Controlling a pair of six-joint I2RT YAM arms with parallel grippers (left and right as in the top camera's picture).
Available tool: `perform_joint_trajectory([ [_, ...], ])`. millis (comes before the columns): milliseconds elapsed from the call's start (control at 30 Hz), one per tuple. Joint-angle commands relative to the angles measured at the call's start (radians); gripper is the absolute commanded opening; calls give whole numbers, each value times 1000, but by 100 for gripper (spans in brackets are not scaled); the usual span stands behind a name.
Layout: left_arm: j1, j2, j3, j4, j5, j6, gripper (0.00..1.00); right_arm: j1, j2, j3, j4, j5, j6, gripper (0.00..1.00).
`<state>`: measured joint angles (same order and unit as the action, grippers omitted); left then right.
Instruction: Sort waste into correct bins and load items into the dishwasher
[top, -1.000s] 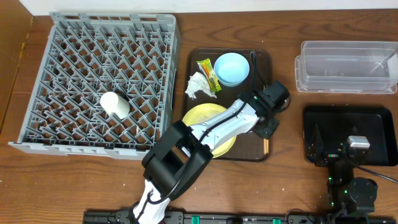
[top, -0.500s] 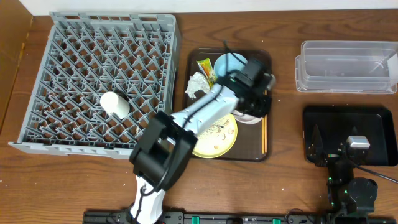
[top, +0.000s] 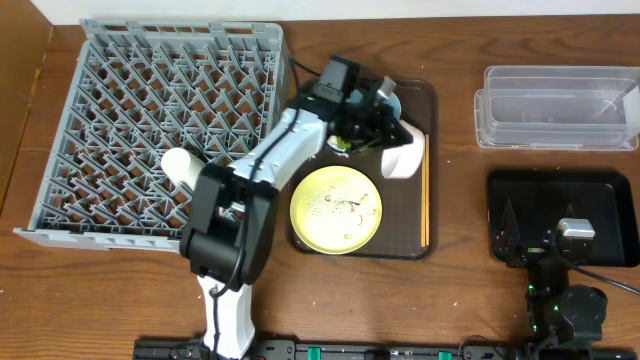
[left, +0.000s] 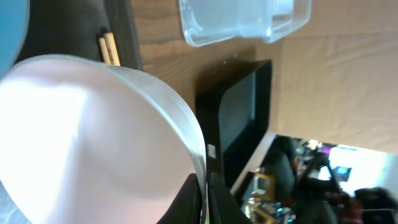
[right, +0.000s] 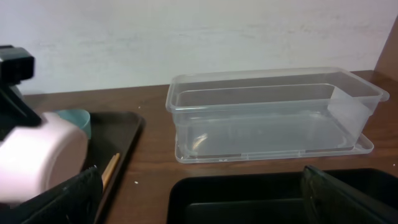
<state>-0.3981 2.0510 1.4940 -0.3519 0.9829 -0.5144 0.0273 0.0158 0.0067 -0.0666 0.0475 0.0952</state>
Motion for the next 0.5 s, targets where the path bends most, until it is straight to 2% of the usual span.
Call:
perform_joint_trajectory([
  [0, 47, -109, -3, 3, 76, -45, 7, -7, -2, -1, -4, 0, 4, 99],
  [167, 61, -128, -3, 1, 86, -48, 8, -7, -2, -1, -4, 0, 4, 99],
  [300, 76, -128, -3, 40, 111, -98, 8, -7, -2, -1, -4, 0, 4, 99],
  [400, 77, -127, -3, 16, 104, -14, 8, -7, -2, -1, -4, 0, 4, 99],
  [467, 65, -127, -3, -40, 95, 73, 16, -7, -2, -1, -4, 0, 4, 99],
])
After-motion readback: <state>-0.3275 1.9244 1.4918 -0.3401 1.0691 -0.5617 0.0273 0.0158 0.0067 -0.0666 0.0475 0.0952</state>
